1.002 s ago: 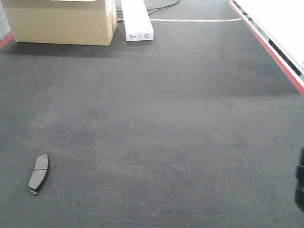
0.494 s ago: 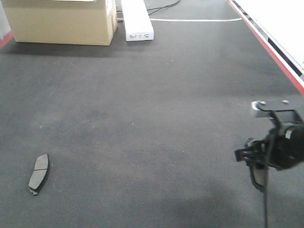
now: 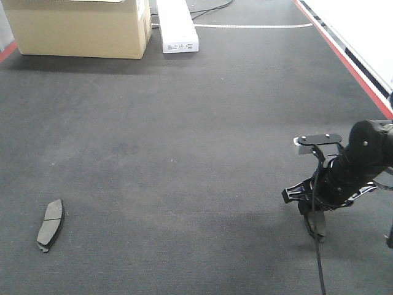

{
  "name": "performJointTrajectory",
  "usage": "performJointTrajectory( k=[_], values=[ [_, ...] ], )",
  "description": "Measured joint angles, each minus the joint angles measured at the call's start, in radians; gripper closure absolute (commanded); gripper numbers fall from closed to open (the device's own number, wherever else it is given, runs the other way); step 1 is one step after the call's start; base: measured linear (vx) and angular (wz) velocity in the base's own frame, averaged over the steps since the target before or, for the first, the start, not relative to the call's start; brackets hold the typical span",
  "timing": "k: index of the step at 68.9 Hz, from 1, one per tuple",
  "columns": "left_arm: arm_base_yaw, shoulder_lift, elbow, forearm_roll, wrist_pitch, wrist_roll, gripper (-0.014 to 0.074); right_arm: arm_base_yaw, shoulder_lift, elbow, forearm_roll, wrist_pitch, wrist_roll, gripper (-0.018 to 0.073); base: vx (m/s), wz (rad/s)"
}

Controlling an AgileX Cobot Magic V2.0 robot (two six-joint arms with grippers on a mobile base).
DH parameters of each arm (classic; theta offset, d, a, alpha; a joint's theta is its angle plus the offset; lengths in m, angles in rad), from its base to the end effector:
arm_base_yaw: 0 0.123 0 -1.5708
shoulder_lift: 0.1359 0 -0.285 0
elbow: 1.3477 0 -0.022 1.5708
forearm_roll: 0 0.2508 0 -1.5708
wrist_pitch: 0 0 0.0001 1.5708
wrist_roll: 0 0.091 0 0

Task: Move and align brake pads A on conveyor
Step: 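Open the right gripper beside the other pad and lift away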

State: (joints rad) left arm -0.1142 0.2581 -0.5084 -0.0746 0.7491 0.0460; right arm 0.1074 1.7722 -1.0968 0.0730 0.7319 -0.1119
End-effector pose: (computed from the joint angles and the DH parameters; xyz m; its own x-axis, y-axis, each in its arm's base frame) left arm 0.0487 -0.0102 0.2999 -0.3976 0.0369 -0.9168 0.1566 0.9873 -0.0282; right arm 0.3353 0.0406 0.1830 -0.9544 -0.1607 -0.2517 -0.1743 0.9841 0.0328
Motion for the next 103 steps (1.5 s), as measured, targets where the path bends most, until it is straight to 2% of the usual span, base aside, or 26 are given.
performJointTrajectory(
  k=[14, 22, 35, 53, 66, 82, 103],
  values=[
    [0.000, 0.000, 0.000, 0.000, 0.000, 0.000, 0.0153, 0.000, 0.066, -0.035, -0.018, 0.029, 0.000, 0.0168, 0.00, 0.00],
    [0.000, 0.000, 0.000, 0.000, 0.000, 0.000, 0.0153, 0.000, 0.066, -0.038, -0.022, 0.023, 0.001, 0.0106, 0.00, 0.00],
    [0.000, 0.000, 0.000, 0.000, 0.000, 0.000, 0.0153, 0.000, -0.016, -0.038, -0.026, 0.006, 0.007, 0.0118, 0.00, 0.00],
    [0.000, 0.000, 0.000, 0.000, 0.000, 0.000, 0.0153, 0.000, -0.276, 0.018, -0.034, 0.021, 0.027, 0.0130, 0.00, 0.00],
    [0.000, 0.000, 0.000, 0.000, 0.000, 0.000, 0.0153, 0.000, -0.548, 0.136, -0.041, -0.004, 0.035, 0.0130, 0.00, 0.00],
    [0.000, 0.000, 0.000, 0.000, 0.000, 0.000, 0.0153, 0.000, -0.841, 0.282, 0.000, -0.064, 0.034, 0.0130, 0.00, 0.00],
    [0.000, 0.000, 0.000, 0.000, 0.000, 0.000, 0.0153, 0.000, -1.185, 0.486, -0.021, -0.109, 0.031, 0.0130, 0.00, 0.00]
  ],
)
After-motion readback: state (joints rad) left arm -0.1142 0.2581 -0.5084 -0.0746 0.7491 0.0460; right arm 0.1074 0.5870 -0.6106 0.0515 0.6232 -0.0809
